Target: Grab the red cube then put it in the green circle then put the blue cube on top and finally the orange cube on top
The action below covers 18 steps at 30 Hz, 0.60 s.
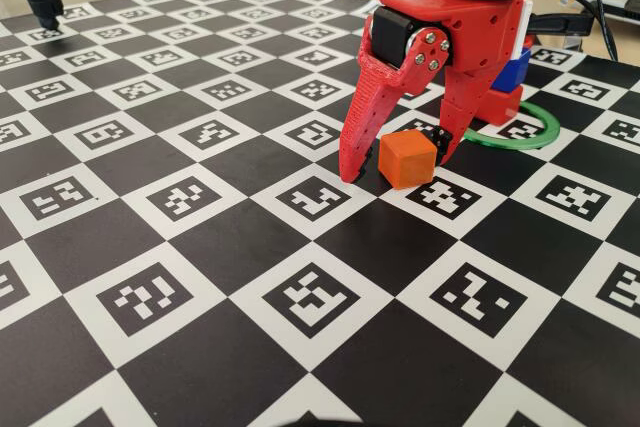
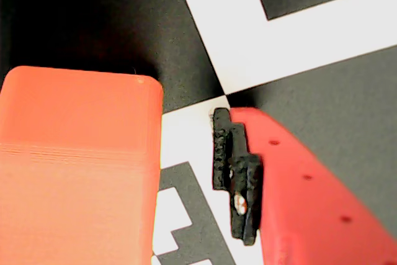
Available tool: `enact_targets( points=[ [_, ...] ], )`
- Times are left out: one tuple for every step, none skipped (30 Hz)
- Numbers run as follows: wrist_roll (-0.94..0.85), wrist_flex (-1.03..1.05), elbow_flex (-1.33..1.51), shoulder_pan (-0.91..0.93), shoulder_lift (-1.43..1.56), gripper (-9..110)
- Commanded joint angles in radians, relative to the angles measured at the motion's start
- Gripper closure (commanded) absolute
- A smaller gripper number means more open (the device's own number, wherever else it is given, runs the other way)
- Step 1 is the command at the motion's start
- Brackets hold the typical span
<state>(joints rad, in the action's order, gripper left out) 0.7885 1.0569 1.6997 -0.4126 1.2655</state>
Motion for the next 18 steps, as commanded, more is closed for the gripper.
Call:
enact_targets(
  points=[
    [0.015,0.012,-0.092,0.011,0.017,63],
    [0.020,0.017,-0.098,0.014,0.017,63],
    [0.025,0.021,-0.103,0.015,0.017,63],
    [0.029,0.026,-0.110,0.017,0.015,63],
    [0.034,0.032,-0.117,0.018,0.015,63],
    [0.038,0.035,-0.123,0.018,0.015,63],
    [0.043,0.040,-0.127,0.018,0.015,63],
    [0.046,0.043,-0.132,0.018,0.015,63],
    [0.048,0.044,-0.137,0.018,0.014,63],
    [0.048,0.046,-0.138,0.017,0.012,63],
    [0.048,0.048,-0.138,0.015,0.011,63],
    [0.048,0.048,-0.138,0.015,0.009,63],
    [0.049,0.048,-0.138,0.014,0.006,63],
    [0.052,0.048,-0.138,0.014,0.005,63],
    [0.054,0.048,-0.138,0.014,0.005,63],
    [0.054,0.048,-0.138,0.012,0.003,63],
    [0.055,0.048,-0.138,0.012,0.003,63],
    [0.058,0.048,-0.138,0.009,0.003,63]
  ],
)
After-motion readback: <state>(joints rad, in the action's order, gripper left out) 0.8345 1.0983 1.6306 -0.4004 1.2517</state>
